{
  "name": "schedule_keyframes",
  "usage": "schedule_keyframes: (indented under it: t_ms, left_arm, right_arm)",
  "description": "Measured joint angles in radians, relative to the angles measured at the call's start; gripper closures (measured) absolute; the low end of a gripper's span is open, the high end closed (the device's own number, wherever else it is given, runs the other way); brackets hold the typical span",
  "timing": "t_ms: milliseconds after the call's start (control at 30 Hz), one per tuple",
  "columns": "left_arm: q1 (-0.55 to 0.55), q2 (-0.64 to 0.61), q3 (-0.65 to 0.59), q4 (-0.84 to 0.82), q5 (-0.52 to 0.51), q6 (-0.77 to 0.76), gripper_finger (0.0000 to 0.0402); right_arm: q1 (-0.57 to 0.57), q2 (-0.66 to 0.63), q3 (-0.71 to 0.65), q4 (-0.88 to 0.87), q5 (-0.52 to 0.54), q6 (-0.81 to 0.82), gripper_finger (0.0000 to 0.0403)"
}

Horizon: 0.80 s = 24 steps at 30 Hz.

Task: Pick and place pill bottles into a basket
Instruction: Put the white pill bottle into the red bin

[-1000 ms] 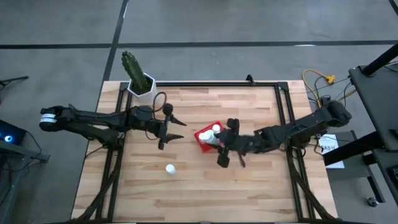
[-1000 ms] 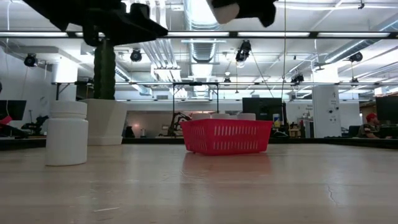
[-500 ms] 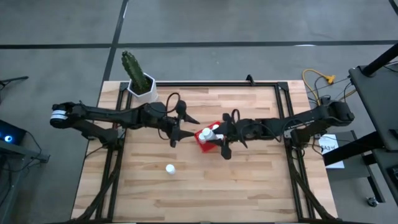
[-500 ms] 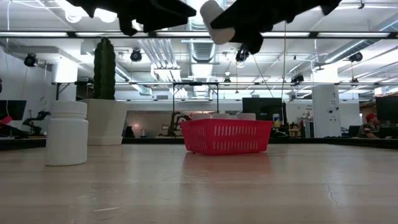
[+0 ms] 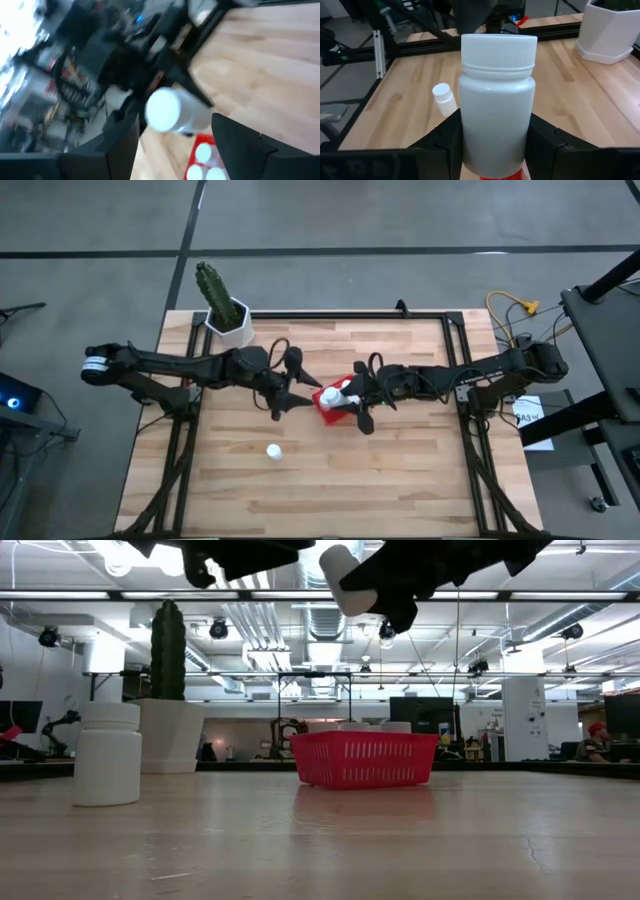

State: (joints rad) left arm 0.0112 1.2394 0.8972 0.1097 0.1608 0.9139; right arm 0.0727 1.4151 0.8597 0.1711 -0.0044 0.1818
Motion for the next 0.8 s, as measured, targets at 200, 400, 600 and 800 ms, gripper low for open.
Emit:
schedule_keyframes:
  t_ms: [200,400,600,800]
  left_arm:
    - [-0.036,-0.01,0.005,-0.076,0.063,0.028,0.0171]
    - [-0.067,-0.014,-0.003,-0.066,0.066,-0.069,0.0171]
    - [-0.072,-0.039,0.02,-0.064,0.057,-0.336,0.0171]
    - [-0.07,-0.053,0.09,-0.042,-0.067,-0.768,0.0171]
  right_arm:
    - [-0.002,0.0,0.0,0.001,-0.067,0.001,0.0261]
    - [-0.002,0.0,0.0,0.005,-0.075,0.002,0.0261]
    - [-0.002,0.0,0.0,0.005,-0.075,0.002,0.0261]
    - [-0.002,0.0,0.001,-0.005,-0.075,0.002,0.0262]
